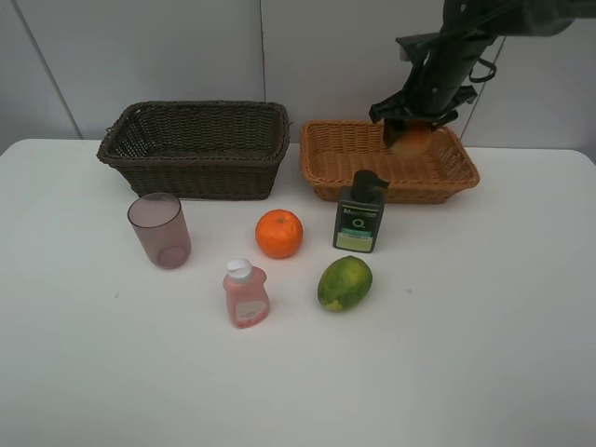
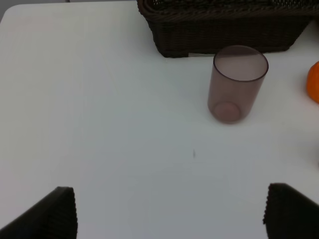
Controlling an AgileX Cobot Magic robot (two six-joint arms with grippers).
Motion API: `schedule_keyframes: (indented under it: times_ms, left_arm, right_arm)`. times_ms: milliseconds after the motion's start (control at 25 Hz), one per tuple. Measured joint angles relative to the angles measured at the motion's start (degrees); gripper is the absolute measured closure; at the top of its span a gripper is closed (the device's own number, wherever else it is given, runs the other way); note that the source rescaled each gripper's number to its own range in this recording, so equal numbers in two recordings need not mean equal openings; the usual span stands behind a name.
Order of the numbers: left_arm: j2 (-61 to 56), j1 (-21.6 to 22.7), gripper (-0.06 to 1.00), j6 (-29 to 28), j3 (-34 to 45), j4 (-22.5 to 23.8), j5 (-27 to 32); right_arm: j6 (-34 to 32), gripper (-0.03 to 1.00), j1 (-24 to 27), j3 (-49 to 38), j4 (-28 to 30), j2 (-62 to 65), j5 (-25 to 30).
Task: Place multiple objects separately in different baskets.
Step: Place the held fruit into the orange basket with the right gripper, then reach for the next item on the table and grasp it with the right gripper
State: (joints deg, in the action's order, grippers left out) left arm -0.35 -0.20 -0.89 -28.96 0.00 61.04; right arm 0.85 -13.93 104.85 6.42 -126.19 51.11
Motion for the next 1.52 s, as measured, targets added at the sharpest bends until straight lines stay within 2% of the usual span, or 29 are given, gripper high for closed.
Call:
schedule_keyframes:
  times_ms: [360,400,560,680,1000,1200,1360,1520]
  left_arm:
    - [0.0,0.0,-0.03,0.0,0.0,0.0,0.0]
    - [0.0,0.0,-0.03,0.0,0.0,0.0,0.0]
    - [0.0,0.0,-0.03,0.0,0.0,0.0,0.0]
    - [0.0,0.0,-0.03,0.0,0.0,0.0,0.0]
    - [0.0,0.0,-0.03,0.0,0.0,0.0,0.0]
    - [0.0,0.0,-0.03,0.0,0.0,0.0,0.0]
    - [0.0,0.0,-0.03,0.0,0.0,0.0,0.0]
    - [0.0,0.0,-0.03,0.0,0.0,0.0,0.0]
  right_arm:
    - [0.0,0.57,0.0,0.2,0.0,-5.6,-4.6]
    - [0.0,0.52,0.0,0.3,0.0,-5.6,-4.7]
    - [0.0,0.15,0.0,0.3,0.0,-5.6,-4.6]
    - [0.0,0.06,0.0,0.3,0.0,-4.9,-3.8]
    - [3.1,0.04,-0.7,0.5,0.1,2.7,2.7]
    - [7.7,0.04,-5.0,0.6,-0.1,8.0,8.7]
    - [9.0,0.04,-9.0,0.6,-0.2,11.3,14.0]
    - [10.6,0.04,-13.1,-0.9,-0.2,14.8,15.5]
